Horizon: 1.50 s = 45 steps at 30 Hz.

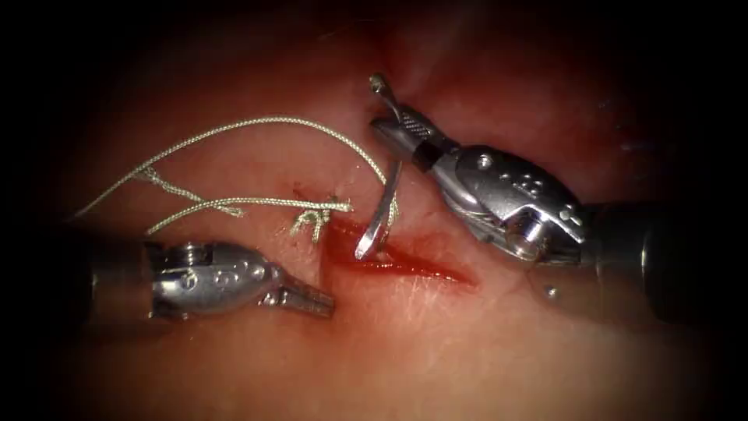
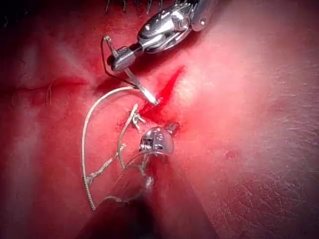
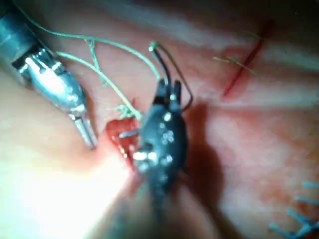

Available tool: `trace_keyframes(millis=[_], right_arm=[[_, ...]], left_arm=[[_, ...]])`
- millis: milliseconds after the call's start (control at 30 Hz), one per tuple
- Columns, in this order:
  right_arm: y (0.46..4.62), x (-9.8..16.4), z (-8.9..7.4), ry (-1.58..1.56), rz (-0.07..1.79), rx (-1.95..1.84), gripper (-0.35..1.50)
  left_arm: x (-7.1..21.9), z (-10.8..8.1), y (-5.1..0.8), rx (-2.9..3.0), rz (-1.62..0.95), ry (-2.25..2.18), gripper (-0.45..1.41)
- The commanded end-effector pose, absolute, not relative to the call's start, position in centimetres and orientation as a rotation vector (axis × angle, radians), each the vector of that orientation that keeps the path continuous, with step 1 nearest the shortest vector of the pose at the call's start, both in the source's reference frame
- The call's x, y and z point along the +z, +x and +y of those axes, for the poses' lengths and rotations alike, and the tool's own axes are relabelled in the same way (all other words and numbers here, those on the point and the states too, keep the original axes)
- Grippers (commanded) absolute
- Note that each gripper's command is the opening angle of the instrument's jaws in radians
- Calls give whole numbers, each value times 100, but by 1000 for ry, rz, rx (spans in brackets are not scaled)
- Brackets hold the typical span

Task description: Wound Closure

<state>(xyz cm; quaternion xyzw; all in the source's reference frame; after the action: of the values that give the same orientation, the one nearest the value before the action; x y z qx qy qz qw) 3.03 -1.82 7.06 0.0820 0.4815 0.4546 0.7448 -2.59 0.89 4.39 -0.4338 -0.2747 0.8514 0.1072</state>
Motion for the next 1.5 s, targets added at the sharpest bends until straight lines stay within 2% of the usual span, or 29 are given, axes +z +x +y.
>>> trace_keyframes(millis=[33,767,1500], right_arm=[[308,715,-178,208,1055,994,-35],[319,725,-188,646,1031,1263,-35],[331,712,-218,741,1016,1257,-35]], left_arm=[[445,88,-264,2509,-809,-1275,-2],[445,88,-263,2509,-810,-1276,-2],[445,88,-263,2509,-810,-1276,-3]])
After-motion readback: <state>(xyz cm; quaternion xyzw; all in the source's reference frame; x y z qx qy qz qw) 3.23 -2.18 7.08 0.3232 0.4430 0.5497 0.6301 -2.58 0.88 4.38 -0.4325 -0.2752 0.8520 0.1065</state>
